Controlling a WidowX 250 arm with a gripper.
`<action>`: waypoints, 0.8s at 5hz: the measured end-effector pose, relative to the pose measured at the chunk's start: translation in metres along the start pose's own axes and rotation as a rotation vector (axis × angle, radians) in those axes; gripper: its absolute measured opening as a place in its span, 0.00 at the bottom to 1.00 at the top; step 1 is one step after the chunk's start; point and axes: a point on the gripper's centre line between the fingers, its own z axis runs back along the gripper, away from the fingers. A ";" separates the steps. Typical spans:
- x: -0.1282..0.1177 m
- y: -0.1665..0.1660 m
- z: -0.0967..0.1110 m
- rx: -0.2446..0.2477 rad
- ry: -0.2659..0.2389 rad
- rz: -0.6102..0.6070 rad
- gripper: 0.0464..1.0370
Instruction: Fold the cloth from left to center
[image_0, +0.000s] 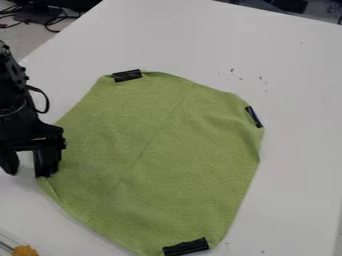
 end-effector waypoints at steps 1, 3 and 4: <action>0.004 0.000 -0.002 -0.019 -0.010 0.007 0.68; 0.006 0.000 -0.001 -0.025 -0.010 -0.003 0.15; 0.010 -0.008 0.004 -0.014 0.002 -0.014 0.04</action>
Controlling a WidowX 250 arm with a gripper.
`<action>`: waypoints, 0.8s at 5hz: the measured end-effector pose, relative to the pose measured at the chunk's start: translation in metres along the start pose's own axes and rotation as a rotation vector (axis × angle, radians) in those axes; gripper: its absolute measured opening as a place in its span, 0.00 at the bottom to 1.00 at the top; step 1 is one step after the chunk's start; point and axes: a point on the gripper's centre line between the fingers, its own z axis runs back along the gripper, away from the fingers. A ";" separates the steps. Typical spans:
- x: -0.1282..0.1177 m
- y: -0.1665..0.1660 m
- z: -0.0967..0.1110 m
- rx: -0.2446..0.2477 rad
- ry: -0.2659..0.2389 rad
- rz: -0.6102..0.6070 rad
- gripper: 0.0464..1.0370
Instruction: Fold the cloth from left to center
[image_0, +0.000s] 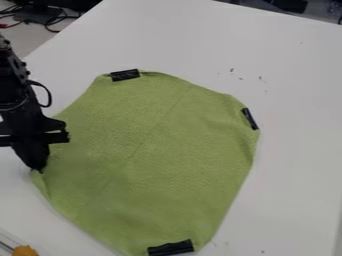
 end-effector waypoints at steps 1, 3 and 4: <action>0.012 -0.010 0.015 0.011 -0.007 0.011 0.03; 0.021 -0.039 0.040 0.067 -0.020 -0.009 0.03; 0.030 -0.060 0.049 0.076 -0.048 -0.050 0.03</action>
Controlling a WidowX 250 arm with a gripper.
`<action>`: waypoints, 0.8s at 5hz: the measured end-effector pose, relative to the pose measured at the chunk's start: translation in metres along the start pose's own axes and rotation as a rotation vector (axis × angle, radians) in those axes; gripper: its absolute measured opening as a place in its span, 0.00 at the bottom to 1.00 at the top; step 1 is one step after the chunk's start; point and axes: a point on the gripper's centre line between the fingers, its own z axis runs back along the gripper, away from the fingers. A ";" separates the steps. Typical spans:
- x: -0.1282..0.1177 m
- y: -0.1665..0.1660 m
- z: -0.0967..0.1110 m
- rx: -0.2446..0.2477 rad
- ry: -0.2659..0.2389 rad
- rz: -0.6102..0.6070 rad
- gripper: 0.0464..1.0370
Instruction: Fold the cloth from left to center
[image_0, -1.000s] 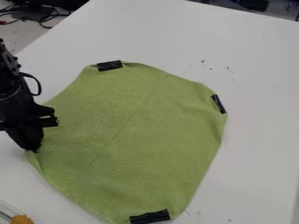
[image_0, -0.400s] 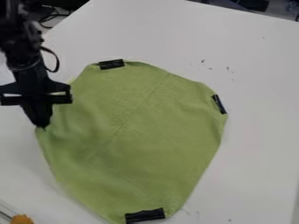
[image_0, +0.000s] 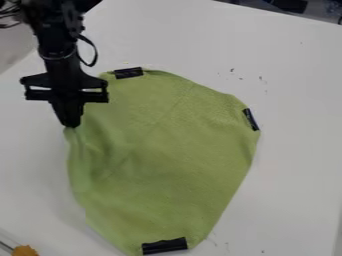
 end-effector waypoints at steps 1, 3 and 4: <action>0.006 -0.023 0.002 0.001 0.008 -0.048 0.03; 0.017 -0.058 0.007 0.012 -0.002 -0.114 0.03; 0.019 -0.070 0.003 0.010 0.000 -0.130 0.03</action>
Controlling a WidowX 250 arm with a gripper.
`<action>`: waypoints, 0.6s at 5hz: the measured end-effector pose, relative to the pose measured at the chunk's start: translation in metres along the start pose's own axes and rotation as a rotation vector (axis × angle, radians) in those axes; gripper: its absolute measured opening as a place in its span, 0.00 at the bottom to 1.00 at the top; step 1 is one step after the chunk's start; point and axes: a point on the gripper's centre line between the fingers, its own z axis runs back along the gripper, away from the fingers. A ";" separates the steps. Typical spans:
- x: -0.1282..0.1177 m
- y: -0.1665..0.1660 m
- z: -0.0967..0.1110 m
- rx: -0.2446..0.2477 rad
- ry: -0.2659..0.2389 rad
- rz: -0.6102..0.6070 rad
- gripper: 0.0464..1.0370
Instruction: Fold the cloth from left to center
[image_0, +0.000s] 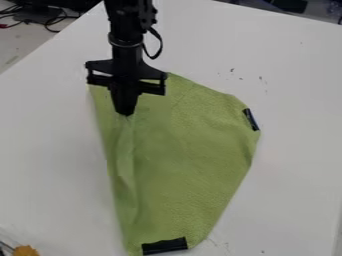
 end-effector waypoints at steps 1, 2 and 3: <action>0.006 -0.010 -0.006 -0.004 0.021 -0.030 0.03; 0.011 -0.014 -0.012 -0.008 0.038 -0.038 0.06; 0.019 -0.017 -0.016 -0.010 0.041 -0.041 0.24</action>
